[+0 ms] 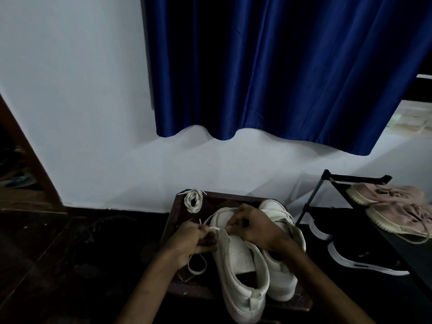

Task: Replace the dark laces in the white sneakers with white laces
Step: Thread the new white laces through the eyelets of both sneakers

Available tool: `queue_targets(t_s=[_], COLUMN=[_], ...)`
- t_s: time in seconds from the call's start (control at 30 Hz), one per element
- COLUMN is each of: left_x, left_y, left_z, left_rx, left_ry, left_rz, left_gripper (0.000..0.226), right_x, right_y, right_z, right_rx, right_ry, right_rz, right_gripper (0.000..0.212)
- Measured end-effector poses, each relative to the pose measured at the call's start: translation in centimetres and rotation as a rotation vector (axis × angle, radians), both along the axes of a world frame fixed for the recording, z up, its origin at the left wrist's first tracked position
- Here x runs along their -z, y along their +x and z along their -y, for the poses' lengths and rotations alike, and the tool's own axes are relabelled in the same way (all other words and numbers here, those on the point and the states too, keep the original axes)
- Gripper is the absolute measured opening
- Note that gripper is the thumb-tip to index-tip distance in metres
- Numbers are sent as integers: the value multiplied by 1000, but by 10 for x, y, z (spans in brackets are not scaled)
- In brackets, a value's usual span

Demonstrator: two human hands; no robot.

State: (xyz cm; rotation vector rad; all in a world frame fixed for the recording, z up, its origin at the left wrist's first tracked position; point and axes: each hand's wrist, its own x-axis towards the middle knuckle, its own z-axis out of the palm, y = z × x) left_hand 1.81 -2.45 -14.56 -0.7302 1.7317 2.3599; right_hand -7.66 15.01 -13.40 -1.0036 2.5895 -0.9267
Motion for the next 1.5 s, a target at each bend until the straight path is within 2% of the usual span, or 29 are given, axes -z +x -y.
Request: queue_targets(t_s=[0.13,0.2,0.27,0.3,0.37,0.47,0.57,0.67,0.73,0.8,0.9,1.0,1.07,1.13,1.2,1.23,1.27,1.37,1.5], left_x=[2,7,13,16,22,27,27,24,23,21,7,-8,-8,1,7,8,9,13,21], left_y=[8,11,12,11,8,-1,-6,-8,-8,-6,4,13,15,14,13,11,9,3,1], left_z=[12,7,-2,-5,-7,-6,-10,-13,-10,-1,27,60,73,74,62,51,39,1,-18], left_rx=[-132,-205,-276,-298,-275,-36,24,34,105,102,-77,-243,-325,-349,-225,-140,-58,104,10], left_ry=[255,263,190,109,-223,-706,-911,-1026,-986,-739,-357,-284,-344,-657,-969,-1036,-1051,-1081,-1155], left_rz=[-20,-49,-83,-120,-240,-365,-363,-316,-228,-149,-71,-97,-132,-178,-254,-304,-348,-396,-370], left_gripper=[20,19,13,9,10,9,3,14,15,15,16,15,15,14,13,16,19,13,3], right_x=[1,2,2,2,2,3,4,4,3,4,5,7,8,7,6,6,6,8,8], right_y=[-2,-3,-3,-3,-3,-4,-4,-4,-4,-5,-7,-7,-7,-7,-7,-7,-7,-9,-9], right_z=[-1,0,1,1,1,0,-1,0,0,-1,-3,-2,-1,-1,-3,-4,-4,-5,-6], right_rx=[-6,-10,-17,-23,-20,-22,-24,-13,-15,-21,-41,-34,-28,-21,-15,-13,-14,1,-8], right_ry=[32,50,65,71,75,96,114,131,145,149,158,146,137,124,101,97,95,97,102], right_rz=[-35,-50,-63,-72,-81,-86,-86,-90,-93,-93,-99,-107,-109,-97,-75,-60,-50,-44,-51], right_gripper=[22,18,10,9,9,16,19,19,16,18,23,23,20,24,24,21,20,40,32])
